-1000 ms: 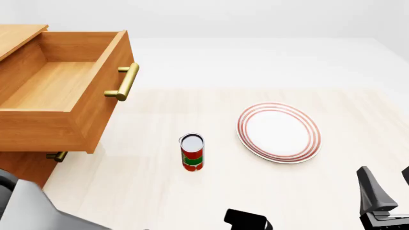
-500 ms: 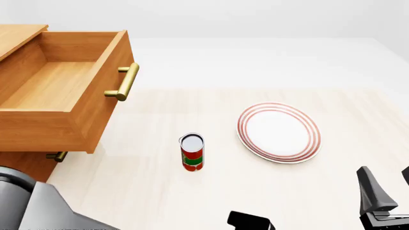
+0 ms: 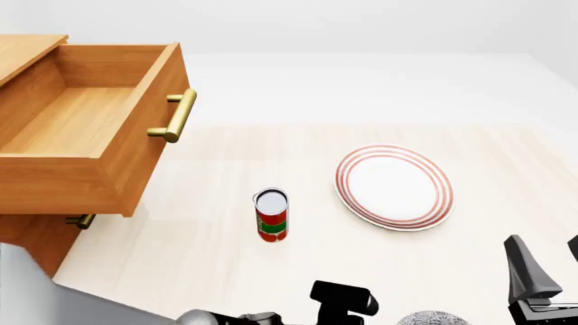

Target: Put the bowl in the top drawer of the cabinet.

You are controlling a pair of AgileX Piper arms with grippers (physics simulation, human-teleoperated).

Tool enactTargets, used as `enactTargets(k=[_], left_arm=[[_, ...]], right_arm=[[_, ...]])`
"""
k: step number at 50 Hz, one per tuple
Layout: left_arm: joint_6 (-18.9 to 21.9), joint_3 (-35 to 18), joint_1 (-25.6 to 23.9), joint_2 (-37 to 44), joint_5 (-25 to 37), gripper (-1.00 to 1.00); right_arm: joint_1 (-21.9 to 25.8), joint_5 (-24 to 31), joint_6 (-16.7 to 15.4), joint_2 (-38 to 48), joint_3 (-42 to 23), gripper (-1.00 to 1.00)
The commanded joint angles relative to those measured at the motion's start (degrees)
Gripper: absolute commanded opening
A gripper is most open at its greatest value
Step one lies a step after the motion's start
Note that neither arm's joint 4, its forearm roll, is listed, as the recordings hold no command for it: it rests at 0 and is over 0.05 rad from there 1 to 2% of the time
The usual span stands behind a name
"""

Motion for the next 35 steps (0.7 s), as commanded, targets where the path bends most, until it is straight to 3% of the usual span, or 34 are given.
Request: enactTargets(k=[1, 35], left_arm=[[1.07, 1.01, 2.25, -4.29, 1.81, -1.0], [5.7, -0.82, 8.4, -16.8, 12.54, -1.0]], right_arm=[[0.0, 0.0, 0.01, 0.0, 0.0, 1.0], [0.0, 0.0, 0.0, 0.0, 0.0, 1.0]])
